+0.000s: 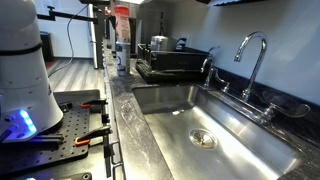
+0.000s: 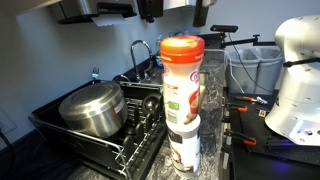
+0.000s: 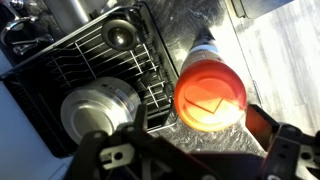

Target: Pick up the bottle and put it on top of the other bottle

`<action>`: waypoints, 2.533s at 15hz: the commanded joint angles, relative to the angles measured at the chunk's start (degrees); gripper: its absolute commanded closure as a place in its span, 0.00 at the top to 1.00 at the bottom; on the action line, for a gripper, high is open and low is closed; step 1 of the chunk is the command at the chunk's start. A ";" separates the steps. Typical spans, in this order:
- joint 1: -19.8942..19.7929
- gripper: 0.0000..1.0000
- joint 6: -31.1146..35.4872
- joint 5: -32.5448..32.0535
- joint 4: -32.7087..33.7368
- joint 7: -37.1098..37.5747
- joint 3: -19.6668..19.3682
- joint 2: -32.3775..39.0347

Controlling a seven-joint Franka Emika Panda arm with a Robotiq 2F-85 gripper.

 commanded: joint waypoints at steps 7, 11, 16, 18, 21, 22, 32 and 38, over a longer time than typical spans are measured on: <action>-3.82 1.00 -7.39 -0.12 -0.99 7.60 -2.13 -6.28; -6.20 1.00 -9.96 0.78 -4.13 11.55 -4.44 -8.38; -8.62 1.00 -11.00 3.30 -10.48 15.91 -6.95 -10.91; -9.45 1.00 -10.00 4.13 -13.54 18.12 -7.19 -12.22; -10.59 1.00 -7.59 5.50 -18.17 21.92 -7.06 -13.90; -10.98 1.00 -7.08 5.97 -19.48 23.37 -7.07 -14.36; -17.32 1.00 1.52 3.76 -31.36 33.91 -6.69 -18.72; -17.64 1.00 0.67 4.02 -31.02 33.02 -7.14 -17.83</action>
